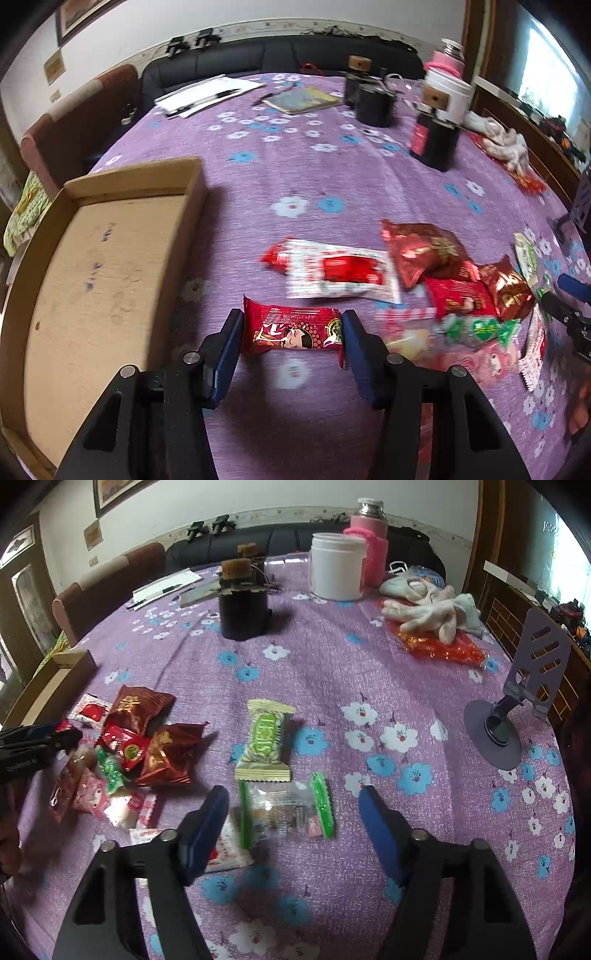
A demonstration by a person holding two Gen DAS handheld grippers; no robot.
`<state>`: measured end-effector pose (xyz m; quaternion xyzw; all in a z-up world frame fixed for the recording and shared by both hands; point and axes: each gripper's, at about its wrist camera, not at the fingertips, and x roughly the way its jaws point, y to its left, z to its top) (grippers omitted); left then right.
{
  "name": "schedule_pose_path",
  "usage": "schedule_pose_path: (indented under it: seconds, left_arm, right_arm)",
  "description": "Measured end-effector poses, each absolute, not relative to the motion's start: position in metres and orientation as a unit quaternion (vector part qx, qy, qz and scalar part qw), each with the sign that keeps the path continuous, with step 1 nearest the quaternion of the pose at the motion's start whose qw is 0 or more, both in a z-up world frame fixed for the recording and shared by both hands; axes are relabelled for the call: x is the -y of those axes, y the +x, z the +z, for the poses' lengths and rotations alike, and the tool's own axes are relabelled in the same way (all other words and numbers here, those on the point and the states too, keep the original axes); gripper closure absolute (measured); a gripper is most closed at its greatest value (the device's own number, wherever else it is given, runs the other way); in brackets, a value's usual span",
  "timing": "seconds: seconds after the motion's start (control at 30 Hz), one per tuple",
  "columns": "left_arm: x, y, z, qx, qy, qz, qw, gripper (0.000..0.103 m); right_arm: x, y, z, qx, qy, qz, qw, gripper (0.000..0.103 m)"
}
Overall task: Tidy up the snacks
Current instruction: 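Grasp the red face-printed snack bar with the left gripper while the right grasps the clear green-edged packet, then lift both held snacks and carry them over the cardboard box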
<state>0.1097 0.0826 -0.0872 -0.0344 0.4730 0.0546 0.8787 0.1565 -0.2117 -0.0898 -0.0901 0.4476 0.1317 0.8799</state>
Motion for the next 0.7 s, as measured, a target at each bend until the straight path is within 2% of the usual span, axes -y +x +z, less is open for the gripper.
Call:
schedule_pose_path:
  seconds: [0.1, 0.17, 0.2, 0.27, 0.5, 0.53, 0.7]
  left_arm:
    - [-0.087, 0.109, -0.089, -0.475, -0.029, 0.059, 0.878, 0.046]
    - [-0.084, 0.109, -0.090, -0.476, -0.027, 0.056, 0.877, 0.046]
    - [-0.083, 0.110, -0.090, -0.476, -0.027, 0.057, 0.877, 0.046]
    - [-0.082, 0.111, -0.090, -0.475, -0.030, 0.062, 0.877, 0.046]
    - [-0.082, 0.115, -0.090, -0.477, -0.040, 0.072, 0.875, 0.046]
    - [-0.083, 0.116, -0.090, -0.476, -0.044, 0.073, 0.875, 0.047]
    - [-0.085, 0.117, -0.089, -0.470, -0.049, 0.076, 0.878, 0.051]
  right_arm:
    - [0.210, 0.160, -0.093, -0.453, -0.089, 0.135, 0.877, 0.033]
    - [0.205, 0.161, -0.097, -0.455, -0.099, 0.134, 0.875, 0.037]
    - [0.203, 0.161, -0.099, -0.457, -0.104, 0.133, 0.873, 0.044]
    - [0.201, 0.161, -0.099, -0.456, -0.108, 0.131, 0.874, 0.049]
    - [0.201, 0.163, -0.099, -0.457, -0.106, 0.129, 0.874, 0.051]
    - [0.201, 0.163, -0.099, -0.456, -0.104, 0.128, 0.875, 0.054]
    - [0.205, 0.162, -0.097, -0.455, -0.093, 0.132, 0.876, 0.055]
